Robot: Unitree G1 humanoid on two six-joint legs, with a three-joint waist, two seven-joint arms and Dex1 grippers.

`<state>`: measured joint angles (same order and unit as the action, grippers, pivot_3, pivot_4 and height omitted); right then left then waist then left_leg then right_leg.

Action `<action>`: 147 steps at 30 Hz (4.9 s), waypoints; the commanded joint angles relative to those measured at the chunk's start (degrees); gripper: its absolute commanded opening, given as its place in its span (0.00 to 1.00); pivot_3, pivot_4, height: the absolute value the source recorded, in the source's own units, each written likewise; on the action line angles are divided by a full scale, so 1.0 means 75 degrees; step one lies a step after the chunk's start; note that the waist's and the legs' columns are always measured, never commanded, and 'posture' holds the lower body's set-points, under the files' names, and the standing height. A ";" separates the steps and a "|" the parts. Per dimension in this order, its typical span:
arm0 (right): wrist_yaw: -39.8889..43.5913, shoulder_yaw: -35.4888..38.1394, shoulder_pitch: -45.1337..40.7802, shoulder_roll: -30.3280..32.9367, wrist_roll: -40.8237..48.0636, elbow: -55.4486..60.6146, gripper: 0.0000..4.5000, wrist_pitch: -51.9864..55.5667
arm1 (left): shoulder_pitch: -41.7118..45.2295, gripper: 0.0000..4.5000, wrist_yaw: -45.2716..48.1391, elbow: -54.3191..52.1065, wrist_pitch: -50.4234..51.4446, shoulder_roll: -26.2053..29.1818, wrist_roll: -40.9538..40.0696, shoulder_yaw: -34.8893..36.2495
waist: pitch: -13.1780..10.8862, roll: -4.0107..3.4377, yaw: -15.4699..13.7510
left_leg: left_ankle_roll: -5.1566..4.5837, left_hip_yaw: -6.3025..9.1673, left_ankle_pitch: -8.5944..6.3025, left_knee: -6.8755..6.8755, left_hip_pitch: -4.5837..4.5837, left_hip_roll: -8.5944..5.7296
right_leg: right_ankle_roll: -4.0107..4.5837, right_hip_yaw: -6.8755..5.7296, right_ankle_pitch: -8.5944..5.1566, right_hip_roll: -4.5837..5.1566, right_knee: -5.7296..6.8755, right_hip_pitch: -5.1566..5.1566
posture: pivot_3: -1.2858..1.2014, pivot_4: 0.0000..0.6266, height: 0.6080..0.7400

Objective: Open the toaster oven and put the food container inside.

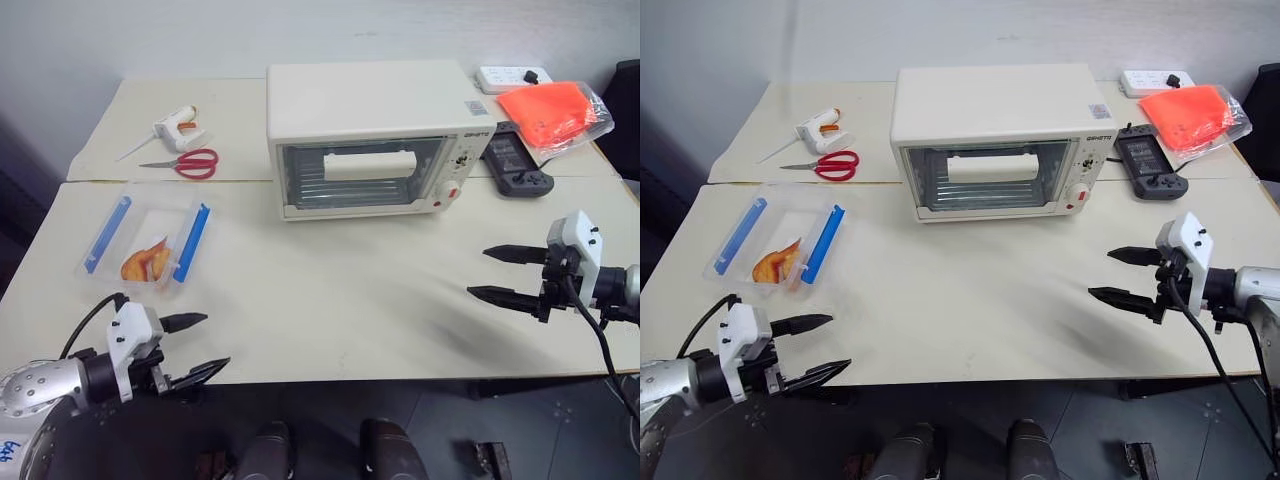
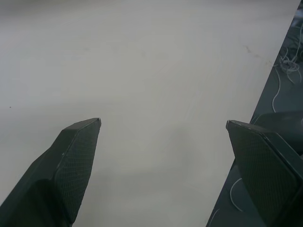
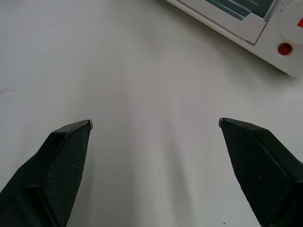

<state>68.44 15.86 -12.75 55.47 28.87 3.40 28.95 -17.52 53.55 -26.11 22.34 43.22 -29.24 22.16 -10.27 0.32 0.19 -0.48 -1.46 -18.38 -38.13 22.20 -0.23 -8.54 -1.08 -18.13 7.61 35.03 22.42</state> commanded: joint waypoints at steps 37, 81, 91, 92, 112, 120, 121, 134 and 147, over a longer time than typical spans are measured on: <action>-0.1270 -0.0682 -0.1630 -0.1094 0.0583 0.0379 1.00 0.0798 | 0.4177 1.00 -0.0296 0.0029 0.2737 0.0140 -0.2431 -0.1222 | -0.0002 0.0003 -0.0008 | 0.0003 -0.0002 0.0007 -0.0046 -0.0002 -0.0005 | -0.0006 0.0004 0.0003 -0.0010 0.0059 0.0003 | 0.52 0.24 1.00; -0.1889 -0.1519 -0.2698 -0.3308 0.0402 0.0266 1.00 0.0431 | 0.9629 0.43 -0.0094 0.4542 0.0171 -0.0910 0.0187 -0.2532 | -0.0020 0.0027 0.0162 | 0.0002 0.0002 0.0002 -0.0106 0.0053 -0.0019 | -0.0018 -0.0032 0.0009 -0.0031 0.0110 0.0035 | 0.52 0.24 1.00; -0.2221 -0.1364 -0.2444 -0.3270 0.0553 0.0519 1.00 0.0471 | 0.9690 0.00 0.0575 0.6043 -0.2749 -0.1076 0.2424 -0.3824 | -0.0020 0.0027 0.0157 | 0.0002 -0.0005 0.0002 -0.0108 0.0056 -0.0028 | -0.0018 -0.0033 0.0009 -0.0032 0.0109 0.0036 | 0.52 0.24 1.00; -0.2250 -0.1339 -0.2420 -0.3252 0.0570 0.0541 1.00 0.0476 | 0.9687 0.00 0.0575 0.6118 -0.2796 -0.1140 0.2461 -0.3844 | -0.0020 0.0027 0.0155 | 0.0002 -0.0004 0.0002 -0.0109 0.0058 -0.0027 | -0.0018 -0.0035 0.0009 -0.0032 0.0109 0.0038 | 0.52 0.24 1.00; -0.1521 0.2484 0.1248 0.0093 0.2254 0.3319 1.00 0.2301 | 0.8066 0.00 0.1305 0.4781 -0.2088 -0.1736 0.2356 -0.4280 | -0.0021 0.0028 -0.0134 | -0.0021 -0.0010 -0.0007 -0.0136 0.0050 -0.0011 | -0.0030 -0.0027 0.0016 -0.0027 0.0102 0.0015 | 0.52 0.24 1.00; -0.2164 0.2518 0.0863 0.0133 0.2957 0.3717 1.00 0.2590 | 0.7724 0.00 0.0851 0.5131 -0.2206 -0.1858 0.3289 -0.4842 | -0.0021 0.0029 -0.0206 | -0.0026 -0.0010 -0.0010 -0.0134 0.0033 -0.0007 | -0.0030 -0.0021 0.0016 -0.0023 0.0098 0.0001 | 0.52 0.24 1.00; -0.2206 0.2456 0.0791 0.0139 0.3013 0.3750 1.00 0.2602 | 0.7699 0.00 0.0757 0.5153 -0.2159 -0.1888 0.3354 -0.4847 | -0.0021 0.0029 -0.0208 | -0.0027 -0.0010 -0.0010 -0.0133 0.0033 -0.0006 | -0.0030 -0.0021 0.0016 -0.0022 0.0097 0.0001 | 0.52 0.24 1.00; -0.1830 0.0768 -0.1186 0.0259 0.2971 0.2930 1.00 0.2370 | 0.6149 0.00 -0.0538 0.0822 0.1642 -0.1320 0.1512 -0.2460 | -0.0021 0.0029 -0.0134 | -0.0029 0.0003 -0.0012 -0.0131 0.0046 0.0004 | -0.0030 -0.0022 0.0015 -0.0017 0.0096 0.0010 | 0.52 0.24 1.00; -0.0372 -0.0902 -0.3113 0.0109 0.2527 0.1455 1.00 0.2044 | 0.4915 0.82 -0.4766 -0.4204 0.8290 -0.3385 -0.0476 0.3448 | -0.0024 0.0036 -0.0129 | -0.0025 0.0019 -0.0011 -0.0131 0.0038 -0.0010 | -0.0030 -0.0025 0.0016 -0.0005 0.0068 -0.0008 | 0.52 0.24 1.00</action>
<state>64.30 8.81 -34.50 56.40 47.61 14.76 44.95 18.22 22.34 -52.97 80.48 19.97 -32.40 44.66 -10.44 0.59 -0.78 -0.66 -1.29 -18.46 -39.13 22.49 -0.31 -8.77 -1.30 -18.00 7.57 35.54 22.35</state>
